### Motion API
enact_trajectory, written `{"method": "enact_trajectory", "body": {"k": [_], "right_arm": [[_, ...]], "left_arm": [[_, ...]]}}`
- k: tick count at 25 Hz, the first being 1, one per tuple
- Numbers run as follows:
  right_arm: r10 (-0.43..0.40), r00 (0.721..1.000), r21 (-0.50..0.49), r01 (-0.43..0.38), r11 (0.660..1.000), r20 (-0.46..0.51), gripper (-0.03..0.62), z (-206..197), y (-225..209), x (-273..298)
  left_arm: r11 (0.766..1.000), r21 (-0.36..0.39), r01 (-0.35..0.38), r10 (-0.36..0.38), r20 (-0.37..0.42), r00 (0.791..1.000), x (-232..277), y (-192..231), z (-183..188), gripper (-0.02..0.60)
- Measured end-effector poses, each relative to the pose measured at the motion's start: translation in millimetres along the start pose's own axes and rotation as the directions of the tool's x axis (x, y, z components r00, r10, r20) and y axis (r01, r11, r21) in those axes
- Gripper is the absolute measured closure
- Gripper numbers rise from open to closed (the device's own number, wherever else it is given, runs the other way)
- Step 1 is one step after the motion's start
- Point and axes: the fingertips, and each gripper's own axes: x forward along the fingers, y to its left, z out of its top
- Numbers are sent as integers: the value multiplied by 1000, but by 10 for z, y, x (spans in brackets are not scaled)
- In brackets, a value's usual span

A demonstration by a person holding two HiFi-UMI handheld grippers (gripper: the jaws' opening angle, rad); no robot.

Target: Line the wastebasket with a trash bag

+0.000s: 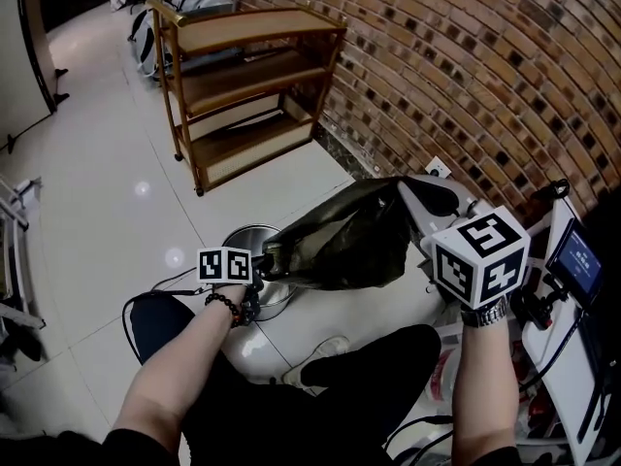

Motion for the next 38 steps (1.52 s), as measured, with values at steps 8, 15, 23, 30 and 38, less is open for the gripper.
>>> {"method": "enact_trajectory", "body": {"k": [8,15,23,30,38], "right_arm": [[99,995,125,-96,987,-14,591,-253,117,130],[168,986,229,-164,960,4,589,-479,239,284],[227,973,257,-230,939,43,589,-492,497,343],[245,968,274,-248,929,45,589,-592,645,320],[249,968,313,-235,920,-7,589,-954,675,405]], "left_arm": [[990,137,-37,16,148,989,-816,-188,524,578],[954,262,-147,82,244,966,-1559,-376,803,578],[915,330,-232,169,208,963,-1968,-476,766,578],[907,334,-256,212,162,964,-2055,-385,686,578],[894,352,-277,252,114,961,-1896,-240,598,578]]}}
